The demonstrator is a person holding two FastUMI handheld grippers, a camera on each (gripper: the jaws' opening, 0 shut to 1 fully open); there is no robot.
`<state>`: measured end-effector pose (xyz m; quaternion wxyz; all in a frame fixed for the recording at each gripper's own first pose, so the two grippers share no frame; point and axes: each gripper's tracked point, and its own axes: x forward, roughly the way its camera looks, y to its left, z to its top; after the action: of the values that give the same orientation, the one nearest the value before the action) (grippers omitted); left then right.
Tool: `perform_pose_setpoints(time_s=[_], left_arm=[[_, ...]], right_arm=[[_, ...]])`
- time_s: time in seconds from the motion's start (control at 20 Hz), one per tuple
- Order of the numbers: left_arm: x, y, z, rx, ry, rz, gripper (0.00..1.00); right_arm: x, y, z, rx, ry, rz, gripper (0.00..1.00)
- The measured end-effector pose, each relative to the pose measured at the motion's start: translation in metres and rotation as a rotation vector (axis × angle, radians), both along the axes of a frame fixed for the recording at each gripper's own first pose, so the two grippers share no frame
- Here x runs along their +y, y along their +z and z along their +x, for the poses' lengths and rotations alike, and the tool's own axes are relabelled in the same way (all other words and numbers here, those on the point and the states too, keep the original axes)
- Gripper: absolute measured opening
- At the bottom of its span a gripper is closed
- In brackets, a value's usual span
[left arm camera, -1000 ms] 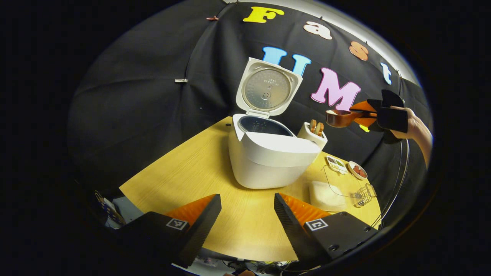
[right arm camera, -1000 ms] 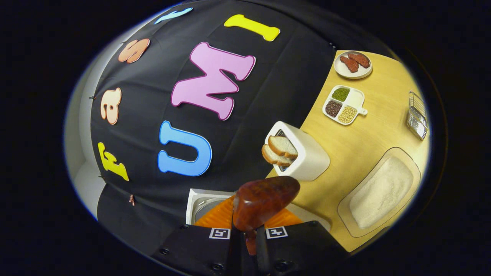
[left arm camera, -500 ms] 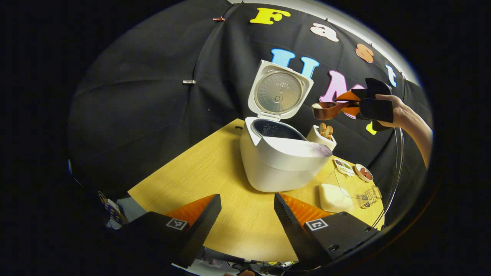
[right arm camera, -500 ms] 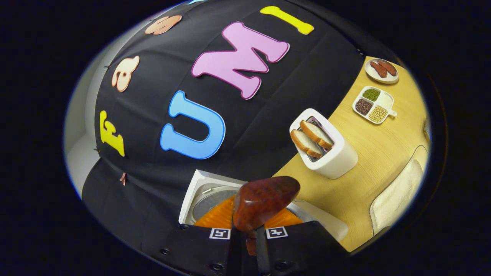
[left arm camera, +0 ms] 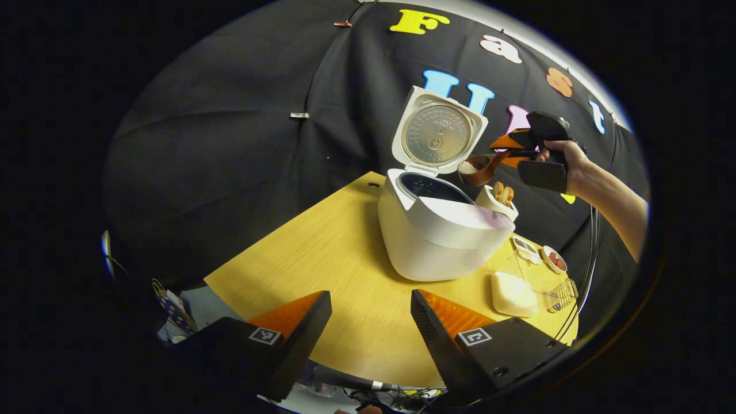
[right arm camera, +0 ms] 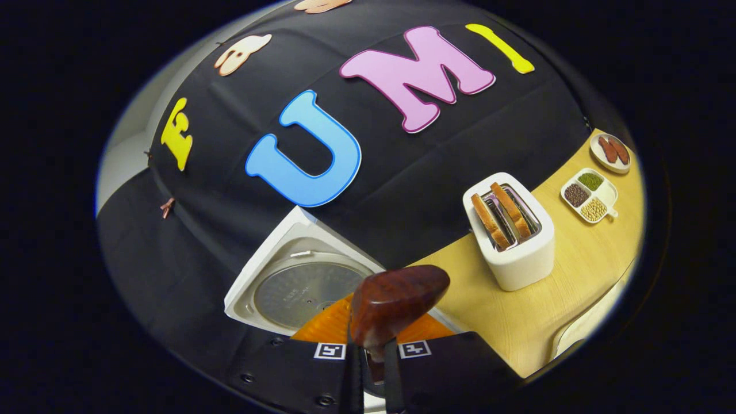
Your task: Close the left gripper, press the button to open the rice cooker; take a wooden spoon from the chopstick holder with the right hand, scoop a spoonful of rice and pour it into the rice cooker, then put the wooden spoon back into the chopstick holder.
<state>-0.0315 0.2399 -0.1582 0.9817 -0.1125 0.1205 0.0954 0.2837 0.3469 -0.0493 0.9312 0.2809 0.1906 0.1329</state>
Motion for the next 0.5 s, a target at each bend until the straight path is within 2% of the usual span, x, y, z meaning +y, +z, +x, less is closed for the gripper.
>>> perform_pose_setpoints(time_s=[0.3,0.5], left_arm=[[0.004,0.002,-0.002,0.016,-0.002,0.025,0.96],[0.003,-0.005,-0.008,0.055,-0.025,0.065,0.96]], right_arm=[[0.033,-0.019,-0.010,-0.127,0.125,-0.238,0.19],[0.052,-0.032,-0.015,-0.181,0.208,-0.328,0.18]])
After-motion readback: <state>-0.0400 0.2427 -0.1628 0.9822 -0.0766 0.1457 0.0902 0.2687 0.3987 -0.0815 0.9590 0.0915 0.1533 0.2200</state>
